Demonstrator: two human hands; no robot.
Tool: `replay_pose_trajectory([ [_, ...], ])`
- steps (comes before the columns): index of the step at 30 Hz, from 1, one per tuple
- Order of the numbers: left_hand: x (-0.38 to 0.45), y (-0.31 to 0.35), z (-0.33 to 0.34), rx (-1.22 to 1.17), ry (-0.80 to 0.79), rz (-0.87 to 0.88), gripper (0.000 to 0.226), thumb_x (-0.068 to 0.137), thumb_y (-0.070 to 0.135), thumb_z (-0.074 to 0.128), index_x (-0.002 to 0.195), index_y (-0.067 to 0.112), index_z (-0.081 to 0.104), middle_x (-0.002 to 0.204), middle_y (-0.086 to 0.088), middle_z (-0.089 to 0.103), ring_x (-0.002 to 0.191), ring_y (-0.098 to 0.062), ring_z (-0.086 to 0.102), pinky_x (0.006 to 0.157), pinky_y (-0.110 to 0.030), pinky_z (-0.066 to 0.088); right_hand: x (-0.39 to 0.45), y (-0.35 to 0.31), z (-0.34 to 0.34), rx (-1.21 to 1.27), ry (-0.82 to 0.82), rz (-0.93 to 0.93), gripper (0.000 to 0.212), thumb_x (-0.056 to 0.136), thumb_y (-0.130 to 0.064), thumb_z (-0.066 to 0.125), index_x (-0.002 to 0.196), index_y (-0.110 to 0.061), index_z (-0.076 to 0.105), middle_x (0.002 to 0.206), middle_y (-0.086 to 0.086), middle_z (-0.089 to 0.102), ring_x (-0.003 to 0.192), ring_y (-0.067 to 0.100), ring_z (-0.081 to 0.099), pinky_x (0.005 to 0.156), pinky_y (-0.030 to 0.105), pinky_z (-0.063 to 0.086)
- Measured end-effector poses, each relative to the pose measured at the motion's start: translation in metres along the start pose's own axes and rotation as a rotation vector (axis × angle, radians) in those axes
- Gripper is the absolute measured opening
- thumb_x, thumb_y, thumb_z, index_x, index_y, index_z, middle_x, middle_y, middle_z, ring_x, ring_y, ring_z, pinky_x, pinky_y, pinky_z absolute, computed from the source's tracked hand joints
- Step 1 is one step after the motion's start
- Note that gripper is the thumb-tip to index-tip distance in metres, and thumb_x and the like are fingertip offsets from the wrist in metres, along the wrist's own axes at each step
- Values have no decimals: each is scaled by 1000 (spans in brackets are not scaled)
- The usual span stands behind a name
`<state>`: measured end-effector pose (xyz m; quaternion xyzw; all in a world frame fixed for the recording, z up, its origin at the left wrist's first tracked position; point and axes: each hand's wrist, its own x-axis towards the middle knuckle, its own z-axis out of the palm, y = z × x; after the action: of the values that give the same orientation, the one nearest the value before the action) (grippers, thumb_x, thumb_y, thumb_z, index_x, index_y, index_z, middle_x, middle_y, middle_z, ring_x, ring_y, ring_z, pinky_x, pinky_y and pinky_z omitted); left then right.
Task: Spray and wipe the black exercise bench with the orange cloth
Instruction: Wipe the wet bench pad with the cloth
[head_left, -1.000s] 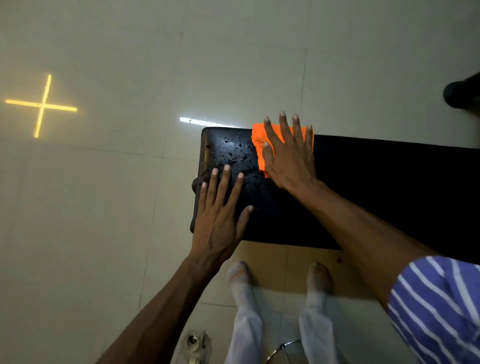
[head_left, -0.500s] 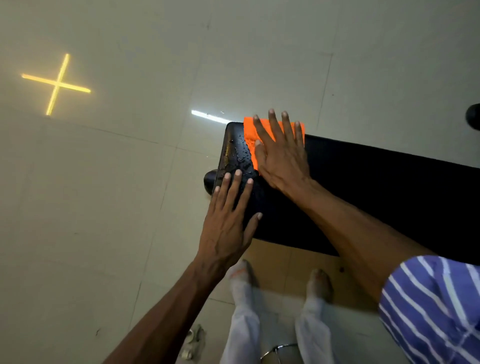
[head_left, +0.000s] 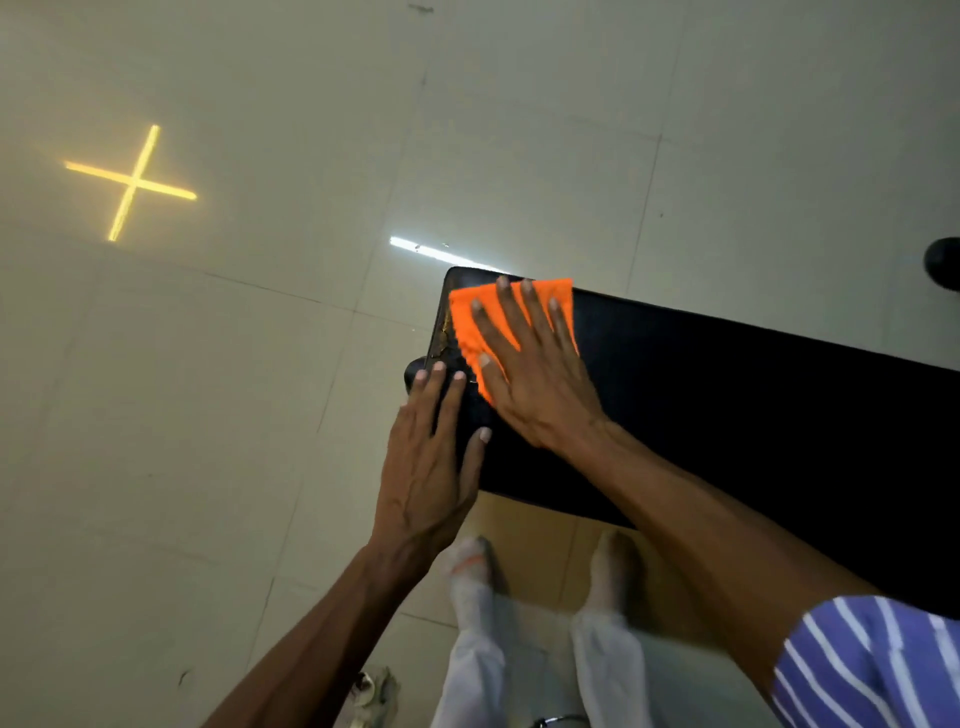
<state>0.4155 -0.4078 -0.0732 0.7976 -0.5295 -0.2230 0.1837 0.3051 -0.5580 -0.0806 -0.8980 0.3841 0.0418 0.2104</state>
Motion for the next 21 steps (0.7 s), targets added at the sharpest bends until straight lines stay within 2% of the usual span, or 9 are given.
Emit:
replay_pose_trajectory([
  [2,5,6,-8,3,73,-133,58,107,29,53,159,9,38,168,-11,33,158,-31,26,127,-50,28,-13,15,-5,51,-59,-76,65,113,-42,34,171,-25,9,179,7,-8,166,28,-12,135,51,-4],
  [4,12,12,-14,6,118,-225,55,108,26,51,158,8,37,168,-13,32,158,-34,25,127,-52,26,-23,29,-17,184,-83,-67,65,113,-40,38,170,-24,13,180,5,-6,166,25,-11,135,48,-6],
  [6,22,25,-15,-6,148,-193,53,108,22,51,157,6,40,167,-16,34,158,-36,26,126,-54,27,-33,46,-29,242,-56,-21,61,113,-33,41,169,-19,22,180,6,1,167,25,-7,136,47,-4],
  [9,41,51,-3,48,138,53,52,107,19,53,155,3,43,165,-22,36,156,-41,29,126,-57,28,-37,70,-45,223,-45,51,57,113,-25,42,167,-13,29,179,9,8,167,28,0,135,51,1],
  [11,63,69,12,115,54,168,56,108,28,49,158,6,39,168,-20,30,159,-39,22,128,-57,23,-34,79,-49,209,-44,74,55,113,-22,42,166,-13,31,179,10,10,167,30,2,135,50,1],
  [13,83,81,28,166,-55,132,62,110,41,40,164,15,26,174,-13,14,163,-32,8,131,-53,12,-32,86,-47,203,-43,59,55,112,-20,41,166,-15,31,179,11,11,167,31,4,135,49,0],
  [15,90,81,44,259,-67,73,65,110,47,33,167,19,15,176,-10,4,163,-29,-1,132,-51,5,-32,93,-43,209,-27,46,58,111,-16,43,167,-14,27,178,11,13,167,30,6,135,51,2],
  [18,66,76,54,341,-18,1,66,111,49,27,167,20,9,176,-9,0,163,-28,-4,131,-51,6,-35,99,-35,181,-19,35,58,111,-18,45,166,-10,28,178,12,13,166,30,8,135,53,6],
  [21,35,74,56,341,7,-47,67,110,50,29,167,20,10,176,-9,1,163,-29,-1,131,-52,11,-34,99,-31,110,-36,9,60,111,-31,45,167,-16,29,179,10,10,167,29,5,135,56,4],
])
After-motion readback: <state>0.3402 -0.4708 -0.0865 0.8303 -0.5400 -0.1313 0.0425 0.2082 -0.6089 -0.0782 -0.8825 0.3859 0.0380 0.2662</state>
